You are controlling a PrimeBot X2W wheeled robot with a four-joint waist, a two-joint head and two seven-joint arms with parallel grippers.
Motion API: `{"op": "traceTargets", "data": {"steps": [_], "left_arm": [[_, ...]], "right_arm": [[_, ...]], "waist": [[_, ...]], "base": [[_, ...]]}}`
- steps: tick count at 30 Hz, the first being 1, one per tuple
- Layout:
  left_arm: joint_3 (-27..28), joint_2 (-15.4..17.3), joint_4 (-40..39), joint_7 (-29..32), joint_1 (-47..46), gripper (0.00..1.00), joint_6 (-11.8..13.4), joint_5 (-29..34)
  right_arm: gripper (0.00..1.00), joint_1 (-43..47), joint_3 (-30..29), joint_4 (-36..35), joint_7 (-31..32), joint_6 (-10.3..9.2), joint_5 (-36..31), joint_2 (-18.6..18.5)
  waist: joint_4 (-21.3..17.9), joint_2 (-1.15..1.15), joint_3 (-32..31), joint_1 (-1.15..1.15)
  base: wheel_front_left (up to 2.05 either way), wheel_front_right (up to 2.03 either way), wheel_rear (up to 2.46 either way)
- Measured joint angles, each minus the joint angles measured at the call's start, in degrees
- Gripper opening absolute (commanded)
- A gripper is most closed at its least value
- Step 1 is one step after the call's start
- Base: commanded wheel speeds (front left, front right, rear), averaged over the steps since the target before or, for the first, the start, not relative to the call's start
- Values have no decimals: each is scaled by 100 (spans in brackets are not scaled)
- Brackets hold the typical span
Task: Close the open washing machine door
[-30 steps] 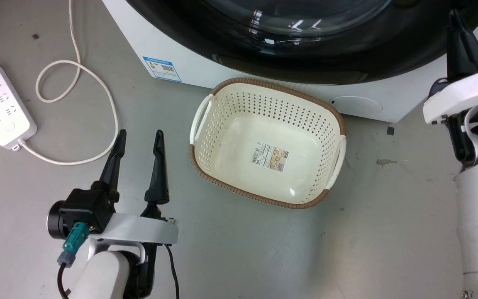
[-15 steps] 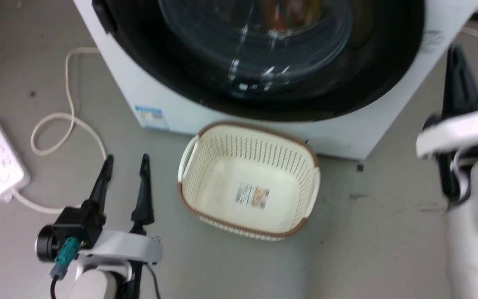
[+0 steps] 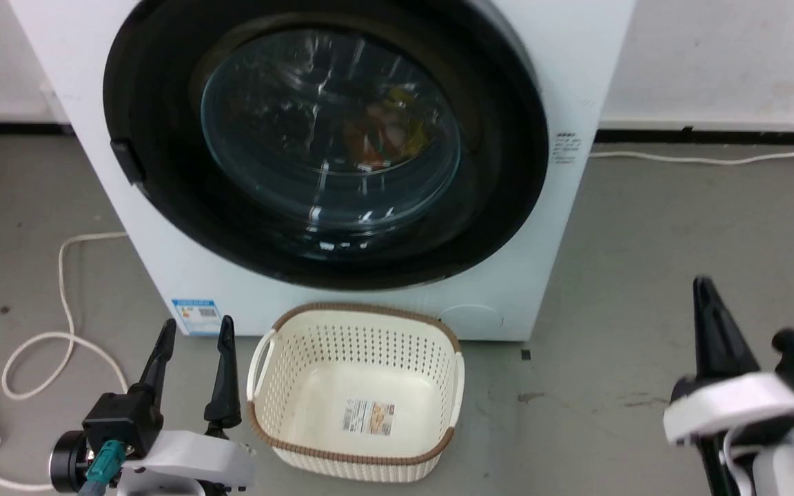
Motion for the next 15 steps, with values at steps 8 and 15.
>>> {"op": "traceTargets", "data": {"steps": [8, 15], "left_arm": [[-131, 45, 59, 136, 62, 100, -46, -2], [-229, 76, 107, 303, 60, 100, -75, 2]], "right_arm": [[0, 842, 300, -548, 227, 0, 101, 4], [0, 1361, 466, -926, 646, 0, 103, 7]], "waist": [[47, 0, -190, 1], [180, 0, -244, 1]], "base": [[0, 0, 0], [0, 0, 0]]}}
